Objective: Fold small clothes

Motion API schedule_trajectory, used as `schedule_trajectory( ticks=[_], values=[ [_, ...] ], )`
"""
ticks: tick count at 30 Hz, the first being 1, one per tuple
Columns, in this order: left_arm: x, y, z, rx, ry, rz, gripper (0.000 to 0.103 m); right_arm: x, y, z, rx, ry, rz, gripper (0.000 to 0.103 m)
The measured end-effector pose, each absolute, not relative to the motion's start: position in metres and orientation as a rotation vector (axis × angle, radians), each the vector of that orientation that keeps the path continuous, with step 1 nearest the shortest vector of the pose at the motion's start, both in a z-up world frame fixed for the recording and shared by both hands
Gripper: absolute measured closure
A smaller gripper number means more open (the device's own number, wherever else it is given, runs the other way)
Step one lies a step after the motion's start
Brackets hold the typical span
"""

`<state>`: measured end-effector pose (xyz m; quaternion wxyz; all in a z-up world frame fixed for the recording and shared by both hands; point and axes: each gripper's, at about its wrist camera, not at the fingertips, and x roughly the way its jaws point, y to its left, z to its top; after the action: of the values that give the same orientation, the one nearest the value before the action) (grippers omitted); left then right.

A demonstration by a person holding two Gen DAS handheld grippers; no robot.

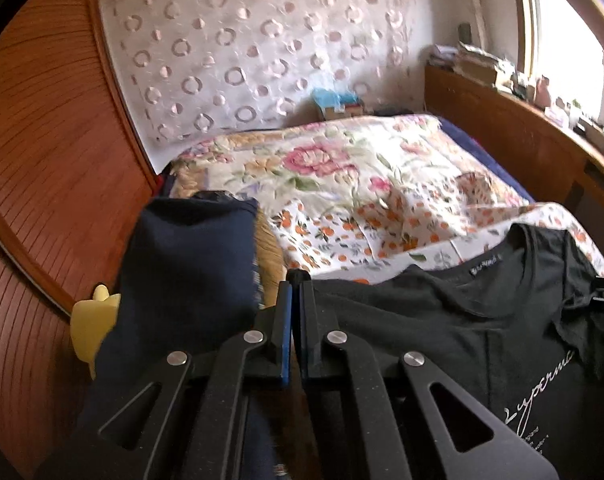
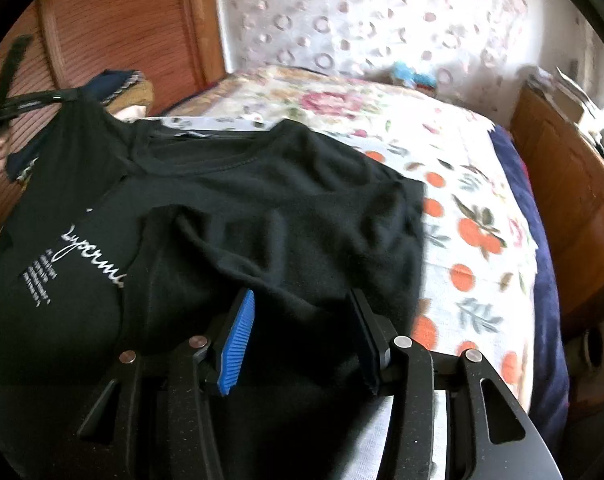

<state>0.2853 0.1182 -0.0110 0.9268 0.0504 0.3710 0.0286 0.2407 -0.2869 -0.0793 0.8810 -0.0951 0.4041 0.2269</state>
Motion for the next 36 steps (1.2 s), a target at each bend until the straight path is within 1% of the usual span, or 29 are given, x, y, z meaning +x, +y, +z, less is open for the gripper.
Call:
schedule_trajectory(
  ticks=[5,15,22,23,24,25,26,30,36],
  values=[
    [0.273,0.12,-0.006,0.087,0.735,0.02,0.099,0.259,-0.3,-0.062,-0.181,0.823,0.462,0.053],
    [0.247,0.102,-0.013,0.083,0.722,-0.07,0.099,0.325,-0.293,-0.085,-0.172,0.923,0.408,0.053],
    [0.225,0.096,-0.021,0.04,0.714,-0.117,0.099,0.344,-0.278,-0.08,-0.198,0.957,0.406,0.054],
    [0.221,0.095,-0.022,0.032,0.712,-0.124,0.099,0.345,-0.276,-0.079,-0.197,0.96,0.411,0.059],
    [0.215,0.093,-0.024,0.026,0.712,-0.136,0.099,0.344,-0.273,-0.079,-0.207,0.959,0.42,0.069],
    [0.21,0.091,-0.025,0.024,0.71,-0.14,0.099,0.34,-0.268,-0.077,-0.218,0.958,0.438,0.089],
    [0.205,0.09,-0.026,0.02,0.709,-0.144,0.099,0.338,-0.268,-0.077,-0.222,0.957,0.448,0.097],
    [0.179,0.084,-0.024,0.009,0.692,-0.173,0.099,0.308,-0.264,-0.052,-0.212,0.825,0.452,0.097],
    [0.137,0.081,-0.006,0.026,0.64,-0.187,0.099,0.228,-0.268,0.004,-0.18,0.626,0.473,0.097]
  ],
)
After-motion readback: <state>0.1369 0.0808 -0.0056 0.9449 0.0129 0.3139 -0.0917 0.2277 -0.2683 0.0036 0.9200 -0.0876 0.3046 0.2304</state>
